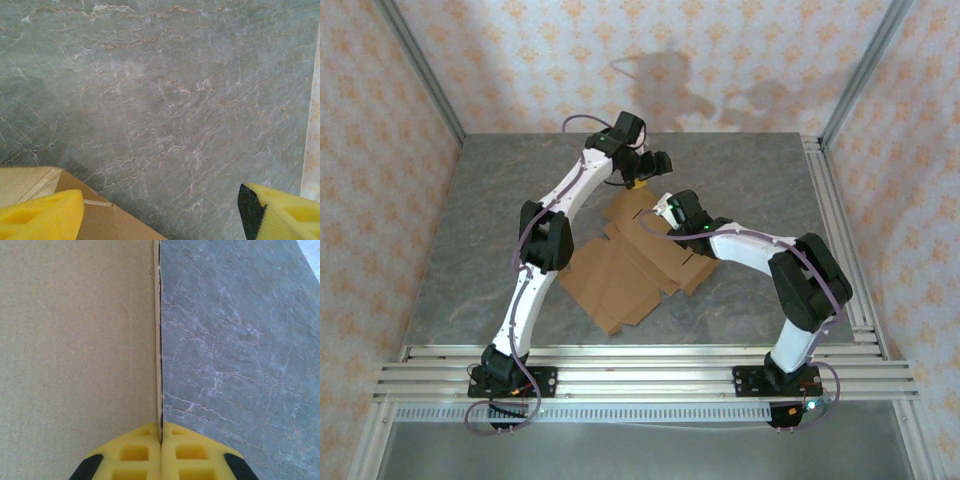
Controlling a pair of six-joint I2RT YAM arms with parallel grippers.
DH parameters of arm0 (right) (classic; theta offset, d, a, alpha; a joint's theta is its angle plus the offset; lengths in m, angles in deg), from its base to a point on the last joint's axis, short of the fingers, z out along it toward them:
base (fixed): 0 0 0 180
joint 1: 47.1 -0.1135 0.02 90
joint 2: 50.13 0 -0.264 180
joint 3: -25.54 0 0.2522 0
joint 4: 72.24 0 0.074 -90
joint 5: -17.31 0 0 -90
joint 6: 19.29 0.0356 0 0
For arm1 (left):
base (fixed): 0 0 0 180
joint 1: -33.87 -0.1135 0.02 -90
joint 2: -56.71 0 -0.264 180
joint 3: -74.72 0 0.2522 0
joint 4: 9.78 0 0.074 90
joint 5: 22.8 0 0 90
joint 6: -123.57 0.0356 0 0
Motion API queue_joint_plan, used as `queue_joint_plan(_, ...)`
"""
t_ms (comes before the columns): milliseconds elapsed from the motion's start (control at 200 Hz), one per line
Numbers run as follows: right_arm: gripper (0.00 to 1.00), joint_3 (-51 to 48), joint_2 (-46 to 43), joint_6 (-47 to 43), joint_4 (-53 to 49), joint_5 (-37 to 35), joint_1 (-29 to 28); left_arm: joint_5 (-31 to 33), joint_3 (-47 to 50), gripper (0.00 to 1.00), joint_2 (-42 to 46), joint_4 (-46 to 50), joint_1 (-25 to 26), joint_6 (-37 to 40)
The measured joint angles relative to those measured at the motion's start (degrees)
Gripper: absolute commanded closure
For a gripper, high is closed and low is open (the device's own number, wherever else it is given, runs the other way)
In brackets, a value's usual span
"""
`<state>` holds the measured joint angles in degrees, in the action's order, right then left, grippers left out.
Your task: Fold the paper box
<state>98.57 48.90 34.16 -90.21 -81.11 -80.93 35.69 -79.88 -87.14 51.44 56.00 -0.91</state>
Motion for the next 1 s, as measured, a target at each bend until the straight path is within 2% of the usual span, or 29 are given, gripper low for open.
queue_joint_plan(260, 1.0, 0.22, 0.48, 0.0, 0.15, -0.96, 0.0, -0.07, 2.12, 0.22, 0.02, 0.92, 0.76, -0.07)
queue_joint_plan(390, 1.0, 0.7, 1.05, -0.02, 0.15, -1.11, 0.0, -0.26, 3.06, 0.29, 0.09, 1.4, 1.25, 0.09)
queue_joint_plan(721, 1.0, 1.11, 1.27, -0.02, 0.42, -1.25, 0.0, -1.18, 5.55, 0.54, 1.6, 2.29, 2.54, -1.03)
queue_joint_plan(1001, 1.0, 1.81, 1.29, -0.02, 0.59, -1.46, 0.0, -1.33, 6.01, 0.86, 1.92, 2.47, 2.64, -3.1)
